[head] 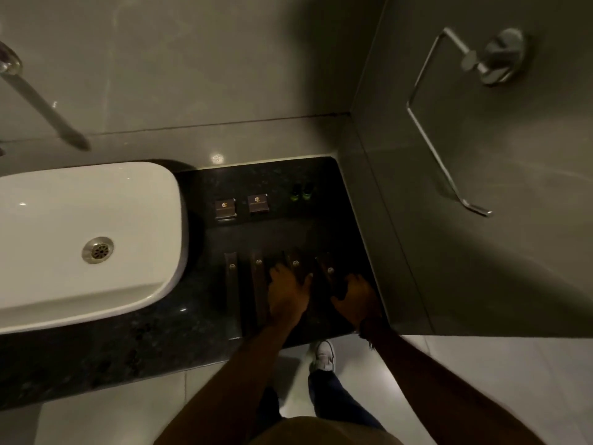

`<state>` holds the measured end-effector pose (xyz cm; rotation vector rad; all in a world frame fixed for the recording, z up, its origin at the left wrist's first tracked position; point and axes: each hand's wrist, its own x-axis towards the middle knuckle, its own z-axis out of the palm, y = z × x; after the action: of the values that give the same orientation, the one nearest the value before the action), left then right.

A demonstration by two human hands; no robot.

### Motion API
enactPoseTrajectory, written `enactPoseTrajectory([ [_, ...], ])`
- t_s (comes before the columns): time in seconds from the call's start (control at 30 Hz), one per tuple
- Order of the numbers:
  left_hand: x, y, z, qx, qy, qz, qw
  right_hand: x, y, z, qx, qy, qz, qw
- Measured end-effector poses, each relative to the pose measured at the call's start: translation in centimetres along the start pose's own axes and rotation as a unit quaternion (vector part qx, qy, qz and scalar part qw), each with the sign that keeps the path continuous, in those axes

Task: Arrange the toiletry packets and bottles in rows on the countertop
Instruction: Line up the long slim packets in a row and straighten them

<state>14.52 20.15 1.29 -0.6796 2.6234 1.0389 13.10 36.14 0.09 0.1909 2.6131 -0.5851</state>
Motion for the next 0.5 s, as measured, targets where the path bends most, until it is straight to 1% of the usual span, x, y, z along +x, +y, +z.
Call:
enactPoseTrajectory([
  [0.07, -0.3, 0.4, 1.1, 0.019, -0.013, -0.031, 0.999, 0.3, 0.9, 0.2, 0.036, -0.001, -0.010, 0.999],
  [0.17, -0.7, 0.7, 1.9, -0.001, -0.011, -0.042, 0.999, 1.0, 0.9, 0.1, 0.094, 0.013, -0.006, 0.995],
  [0.27, -0.7, 0.7, 2.0, -0.031, 0.003, -0.037, 0.999, 1.6, 0.7, 0.2, 0.130, 0.013, -0.006, 0.991],
  [0.4, -0.5, 0.7, 1.8, -0.020, 0.013, -0.027, 0.999, 2.2, 0.5, 0.3, 0.143, 0.009, -0.012, 0.990],
  [0.5, -1.0, 0.7, 2.1, -0.021, 0.029, -0.003, 0.999, 2.4, 0.4, 0.3, 0.156, 0.008, -0.014, 0.988],
])
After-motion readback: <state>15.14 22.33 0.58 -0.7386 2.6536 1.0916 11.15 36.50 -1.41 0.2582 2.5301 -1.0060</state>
